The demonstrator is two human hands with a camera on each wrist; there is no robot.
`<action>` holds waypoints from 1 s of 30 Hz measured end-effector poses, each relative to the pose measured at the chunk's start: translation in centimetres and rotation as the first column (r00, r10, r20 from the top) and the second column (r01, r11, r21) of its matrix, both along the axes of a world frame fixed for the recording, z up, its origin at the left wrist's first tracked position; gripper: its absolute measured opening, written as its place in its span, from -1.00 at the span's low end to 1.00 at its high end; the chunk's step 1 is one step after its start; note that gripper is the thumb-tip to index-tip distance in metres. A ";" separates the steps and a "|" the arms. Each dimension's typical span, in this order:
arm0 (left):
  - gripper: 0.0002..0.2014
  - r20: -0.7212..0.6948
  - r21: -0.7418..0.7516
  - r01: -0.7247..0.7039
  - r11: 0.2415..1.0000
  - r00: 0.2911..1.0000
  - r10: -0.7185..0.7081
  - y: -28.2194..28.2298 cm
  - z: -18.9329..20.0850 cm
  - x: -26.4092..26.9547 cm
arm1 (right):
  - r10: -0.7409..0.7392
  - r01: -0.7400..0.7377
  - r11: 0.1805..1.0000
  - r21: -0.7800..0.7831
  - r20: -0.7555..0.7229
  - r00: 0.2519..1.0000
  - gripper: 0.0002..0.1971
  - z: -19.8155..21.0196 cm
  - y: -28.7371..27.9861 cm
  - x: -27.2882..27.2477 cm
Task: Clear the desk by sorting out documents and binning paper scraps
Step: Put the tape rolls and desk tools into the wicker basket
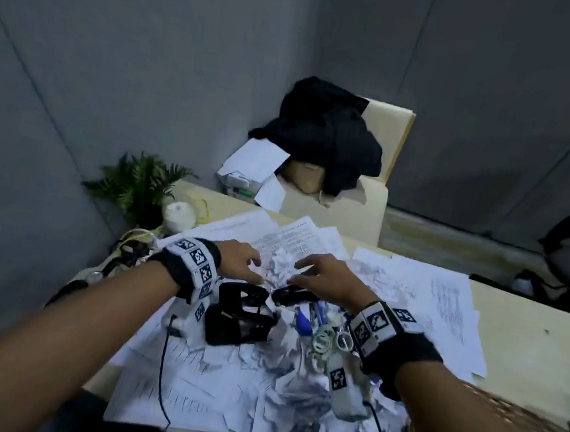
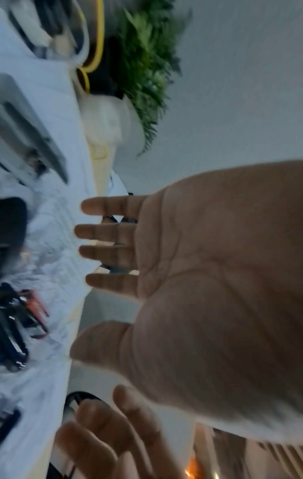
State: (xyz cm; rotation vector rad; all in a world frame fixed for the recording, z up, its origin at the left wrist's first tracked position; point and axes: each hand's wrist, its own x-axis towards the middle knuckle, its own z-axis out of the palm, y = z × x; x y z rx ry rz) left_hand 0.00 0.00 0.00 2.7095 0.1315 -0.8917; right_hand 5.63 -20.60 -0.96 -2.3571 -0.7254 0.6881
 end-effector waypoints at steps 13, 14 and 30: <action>-0.64 0.165 -0.188 -0.365 0.912 0.903 0.396 2.2 -9.8 -0.6 | -0.045 0.046 0.998 0.038 -0.048 0.998 -0.61 -9.6 3.2 -0.6; -0.66 0.188 -0.217 -0.379 0.900 0.888 0.420 2.7 -9.4 0.0 | -0.047 0.048 0.997 0.056 -0.035 0.998 -0.60 -9.9 3.7 -0.3; -0.77 0.572 -0.546 0.140 0.826 0.783 0.245 4.6 -8.1 -2.6 | 0.004 -0.032 0.962 0.272 0.102 0.995 -0.59 -11.4 3.4 -3.6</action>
